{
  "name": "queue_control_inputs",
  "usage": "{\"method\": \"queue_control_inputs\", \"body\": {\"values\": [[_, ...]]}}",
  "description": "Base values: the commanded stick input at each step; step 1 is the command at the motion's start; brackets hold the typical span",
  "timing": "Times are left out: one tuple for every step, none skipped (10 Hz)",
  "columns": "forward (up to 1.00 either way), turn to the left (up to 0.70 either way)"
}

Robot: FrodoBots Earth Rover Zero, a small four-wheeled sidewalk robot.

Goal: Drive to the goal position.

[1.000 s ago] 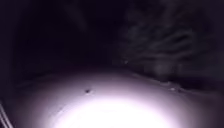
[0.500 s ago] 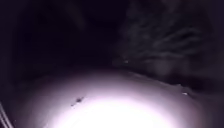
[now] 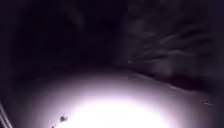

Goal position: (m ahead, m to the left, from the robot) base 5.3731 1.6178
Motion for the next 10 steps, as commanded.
{"method": "queue_control_inputs", "body": {"values": [[1.00,0.00],[1.00,0.00],[1.00,0.00],[1.00,0.00],[1.00,0.00],[1.00,0.00],[1.00,0.00],[1.00,0.00],[1.00,0.00],[1.00,0.00]]}}
